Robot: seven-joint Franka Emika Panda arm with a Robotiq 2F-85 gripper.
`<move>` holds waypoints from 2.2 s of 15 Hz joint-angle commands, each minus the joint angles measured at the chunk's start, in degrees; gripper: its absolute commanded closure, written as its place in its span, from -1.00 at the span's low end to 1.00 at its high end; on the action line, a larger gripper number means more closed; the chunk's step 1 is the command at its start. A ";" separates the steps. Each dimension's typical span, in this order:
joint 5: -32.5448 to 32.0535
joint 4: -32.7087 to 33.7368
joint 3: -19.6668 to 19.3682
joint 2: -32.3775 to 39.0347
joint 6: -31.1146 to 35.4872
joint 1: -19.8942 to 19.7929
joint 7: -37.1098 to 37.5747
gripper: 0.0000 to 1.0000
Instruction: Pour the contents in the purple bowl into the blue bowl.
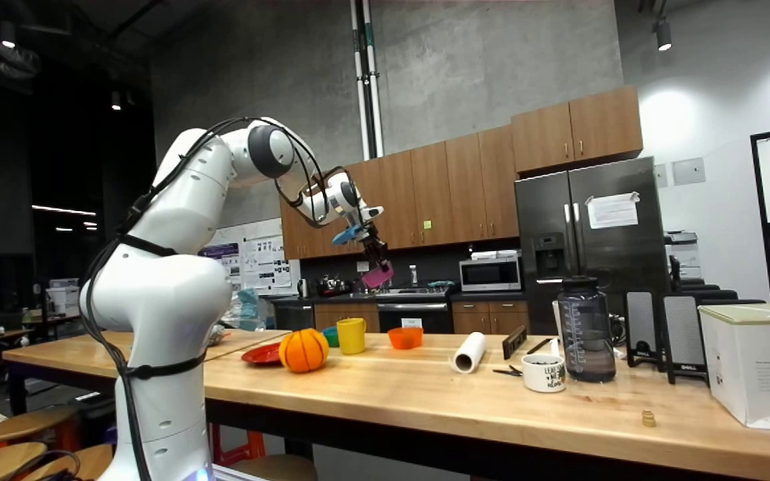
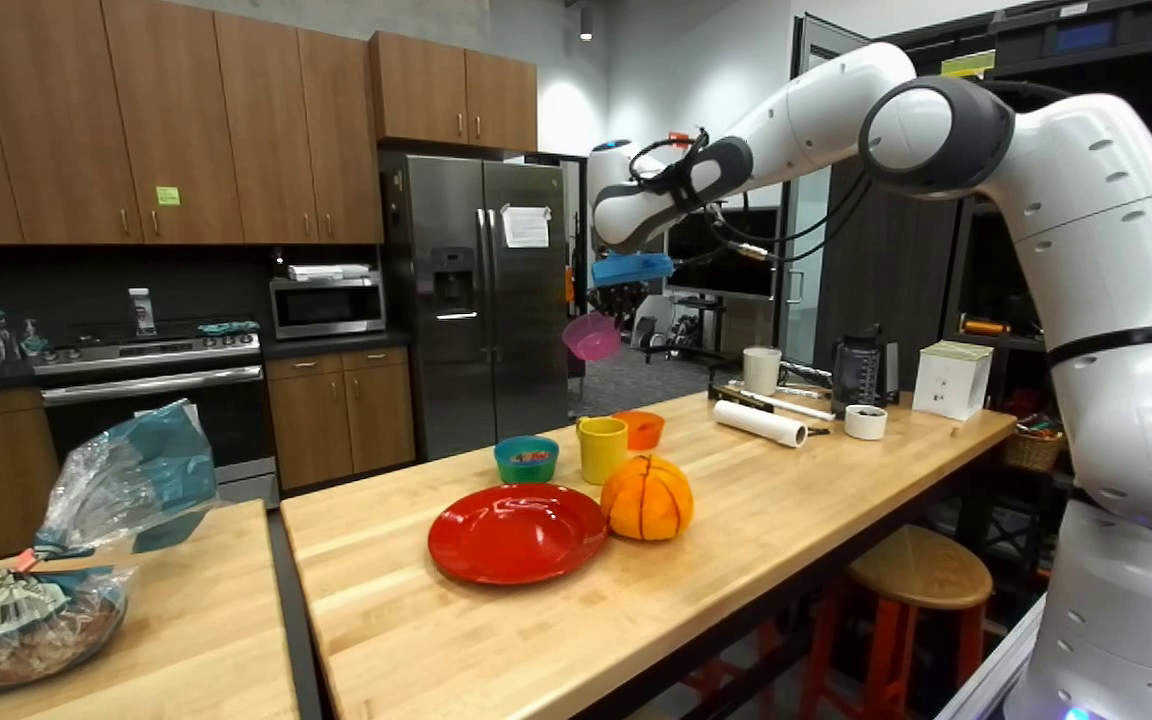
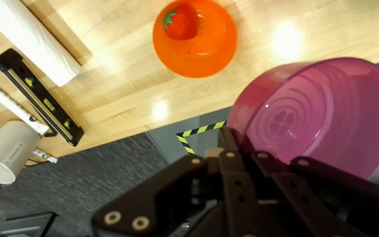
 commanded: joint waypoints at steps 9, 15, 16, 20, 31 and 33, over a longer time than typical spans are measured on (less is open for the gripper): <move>18.11 -5.35 -7.17 -2.17 7.22 -7.88 -10.15 0.98; 21.78 -6.69 -9.77 -0.99 10.45 -10.84 -13.26 0.98; 22.22 -6.37 -10.06 -0.59 10.27 -11.43 -14.11 0.98; 23.51 -4.50 -11.06 1.19 9.38 -13.66 -16.38 0.98; 27.98 -0.75 -11.86 5.98 7.17 -18.48 -18.63 0.98; 29.31 -0.14 -11.67 6.79 7.10 -19.07 -18.62 0.98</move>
